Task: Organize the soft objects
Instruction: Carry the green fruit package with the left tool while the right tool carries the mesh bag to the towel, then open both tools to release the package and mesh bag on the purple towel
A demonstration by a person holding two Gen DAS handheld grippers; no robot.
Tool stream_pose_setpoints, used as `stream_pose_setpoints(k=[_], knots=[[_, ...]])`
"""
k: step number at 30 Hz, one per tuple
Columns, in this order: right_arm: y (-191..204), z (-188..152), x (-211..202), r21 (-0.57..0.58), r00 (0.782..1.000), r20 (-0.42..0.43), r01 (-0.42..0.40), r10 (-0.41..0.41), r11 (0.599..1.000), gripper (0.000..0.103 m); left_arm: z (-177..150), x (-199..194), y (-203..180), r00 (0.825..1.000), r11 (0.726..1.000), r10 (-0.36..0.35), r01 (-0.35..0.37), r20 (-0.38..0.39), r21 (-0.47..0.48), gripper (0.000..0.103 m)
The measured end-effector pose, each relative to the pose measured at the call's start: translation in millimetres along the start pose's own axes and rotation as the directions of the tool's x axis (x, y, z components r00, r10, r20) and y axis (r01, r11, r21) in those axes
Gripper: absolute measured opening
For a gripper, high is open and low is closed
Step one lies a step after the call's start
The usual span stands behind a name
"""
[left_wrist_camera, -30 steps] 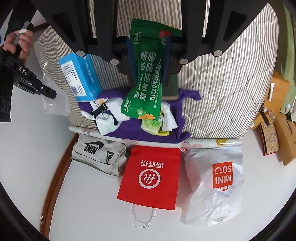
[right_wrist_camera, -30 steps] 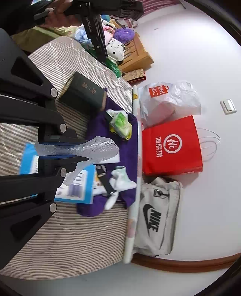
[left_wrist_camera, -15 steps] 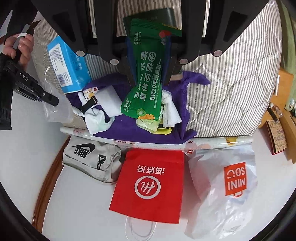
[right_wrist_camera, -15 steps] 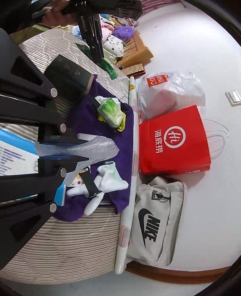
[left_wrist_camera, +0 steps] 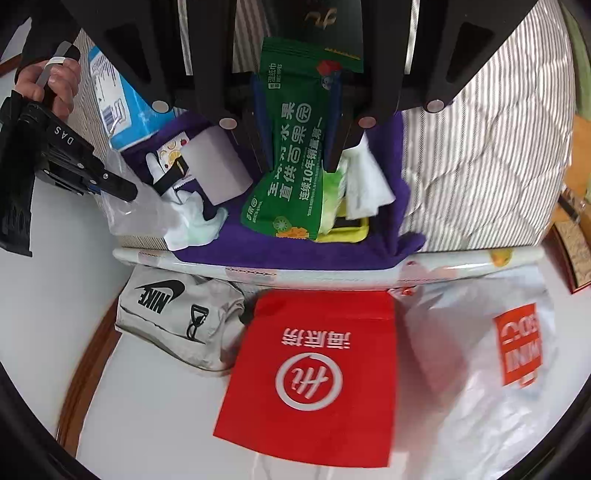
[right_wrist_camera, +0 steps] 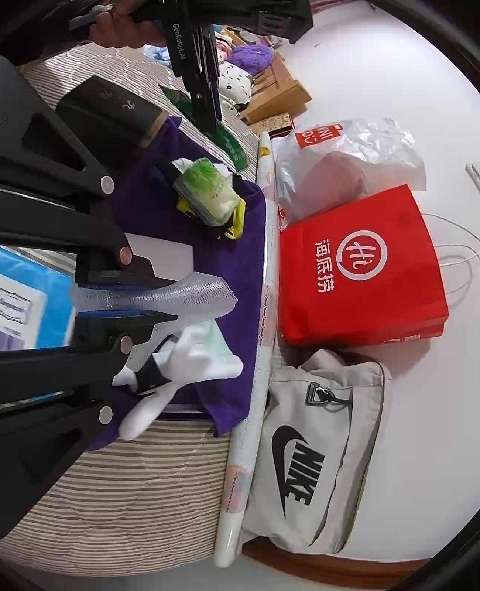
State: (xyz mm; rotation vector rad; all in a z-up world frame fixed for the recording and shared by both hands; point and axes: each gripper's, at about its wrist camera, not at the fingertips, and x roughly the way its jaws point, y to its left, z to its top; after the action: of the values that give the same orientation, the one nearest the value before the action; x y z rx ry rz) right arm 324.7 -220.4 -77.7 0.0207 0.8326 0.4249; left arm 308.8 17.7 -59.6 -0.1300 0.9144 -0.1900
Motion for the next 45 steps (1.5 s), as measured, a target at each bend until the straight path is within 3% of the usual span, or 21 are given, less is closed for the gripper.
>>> stream_pose_setpoints(k=[5,13,18,24,27,29,35,45], knots=[[0.4,9.0,17.1,-0.021,1.000,-0.029,0.004,-0.004,1.000,0.008,15.9,27.5,-12.2,0.998,0.999,-0.046,0.046,-0.050,0.000,0.027],[-2.4,13.6,45.3,-0.040,0.995,-0.095,0.023,-0.026,0.999,0.008,21.5,60.5,-16.7,0.995,1.000,0.000,0.003,-0.103,0.029,0.029],[-7.2,17.8,61.8,-0.030,0.990,-0.133,0.049,-0.053,0.998,0.009,25.0,72.8,-18.2,0.991,0.999,-0.033,0.035,-0.128,0.019,0.030],[-2.8,20.3,71.0,-0.053,0.989,-0.139,0.040,-0.047,0.998,0.012,25.7,81.3,-23.4,0.989,0.999,-0.024,0.029,-0.145,0.039,0.031],[-2.1,19.5,74.7,-0.055,0.987,-0.155,0.027,-0.035,0.998,0.033,26.8,81.7,-24.3,0.988,0.998,-0.030,0.037,-0.151,0.041,0.042],[-2.0,19.3,74.5,-0.049,0.988,-0.154,0.019,-0.026,0.999,0.056,27.7,78.9,-25.9,0.988,0.998,-0.041,0.047,-0.146,0.038,0.056],[-3.8,22.4,62.4,-0.027,0.993,-0.114,0.006,-0.009,1.000,0.067,28.1,71.6,-27.8,0.990,0.998,-0.002,0.010,-0.139,0.055,0.058],[3.1,33.3,47.8,-0.003,0.994,-0.102,-0.043,0.042,0.999,0.069,22.1,46.6,-16.7,0.993,0.999,0.002,0.002,-0.117,0.032,0.058]])
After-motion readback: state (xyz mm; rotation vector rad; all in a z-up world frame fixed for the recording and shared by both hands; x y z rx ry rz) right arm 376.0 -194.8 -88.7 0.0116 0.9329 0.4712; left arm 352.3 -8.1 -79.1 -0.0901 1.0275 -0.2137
